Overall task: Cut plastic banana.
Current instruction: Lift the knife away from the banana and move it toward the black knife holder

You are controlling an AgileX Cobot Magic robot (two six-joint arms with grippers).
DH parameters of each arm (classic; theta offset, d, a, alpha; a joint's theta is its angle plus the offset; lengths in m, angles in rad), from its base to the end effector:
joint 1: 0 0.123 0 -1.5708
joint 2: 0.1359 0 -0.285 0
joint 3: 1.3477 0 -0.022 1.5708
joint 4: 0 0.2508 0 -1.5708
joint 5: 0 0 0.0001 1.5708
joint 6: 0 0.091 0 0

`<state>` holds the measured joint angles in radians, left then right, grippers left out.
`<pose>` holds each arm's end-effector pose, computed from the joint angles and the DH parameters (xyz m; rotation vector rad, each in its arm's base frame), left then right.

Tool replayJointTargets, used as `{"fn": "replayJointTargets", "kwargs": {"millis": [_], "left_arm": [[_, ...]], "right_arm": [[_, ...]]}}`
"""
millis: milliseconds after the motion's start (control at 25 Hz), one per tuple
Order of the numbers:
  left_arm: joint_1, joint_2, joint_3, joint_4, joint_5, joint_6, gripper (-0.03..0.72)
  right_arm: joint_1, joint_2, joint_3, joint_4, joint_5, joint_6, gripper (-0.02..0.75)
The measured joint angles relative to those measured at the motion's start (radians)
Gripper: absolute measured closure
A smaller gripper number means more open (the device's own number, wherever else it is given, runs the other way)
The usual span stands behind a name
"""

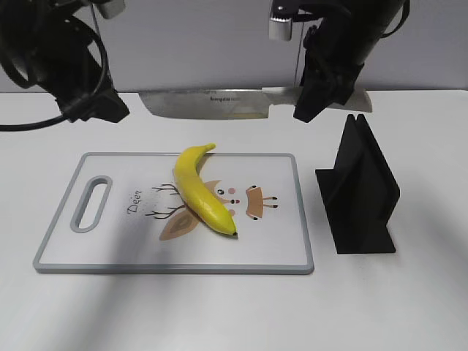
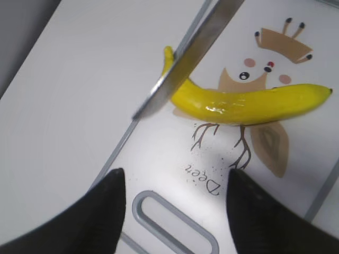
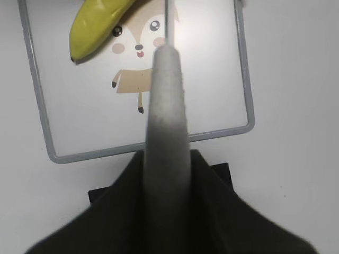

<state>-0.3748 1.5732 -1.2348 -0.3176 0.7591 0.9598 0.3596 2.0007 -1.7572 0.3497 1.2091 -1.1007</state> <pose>0.3062 -0.1415 0.2902 1.3911 2.1093 -0.1374 0.3859 0.1762 0.2623 -1.7767 2.1761 0.3443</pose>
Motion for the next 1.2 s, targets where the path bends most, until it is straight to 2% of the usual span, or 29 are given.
{"fn": "replayJointTargets", "kwargs": {"millis": [160, 360, 720, 840, 1000, 1200], "left_arm": [[0.000, -0.039, 0.000, 0.112, 0.049, -0.186, 0.104], [0.031, -0.072, 0.000, 0.177, 0.180, -0.329, 0.104], [0.234, -0.157, 0.000, 0.188, 0.356, -0.537, 0.104], [0.278, -0.201, 0.000, 0.207, 0.398, -0.611, 0.120], [0.290, -0.266, 0.000, 0.284, 0.446, -0.698, 0.139], [0.291, -0.386, 0.020, 0.311, 0.455, -0.722, 0.146]], "right_arm": [[0.000, -0.043, 0.000, -0.028, 0.001, 0.163, 0.565], [0.000, -0.101, 0.000, -0.057, 0.005, 0.323, 0.565], [0.000, -0.208, 0.000, -0.072, 0.008, 0.619, 0.565], [0.000, -0.232, 0.000, -0.104, 0.011, 0.755, 0.565], [0.000, -0.261, 0.001, -0.155, 0.012, 0.921, 0.565], [0.000, -0.323, 0.066, -0.189, 0.013, 1.011, 0.565]]}}
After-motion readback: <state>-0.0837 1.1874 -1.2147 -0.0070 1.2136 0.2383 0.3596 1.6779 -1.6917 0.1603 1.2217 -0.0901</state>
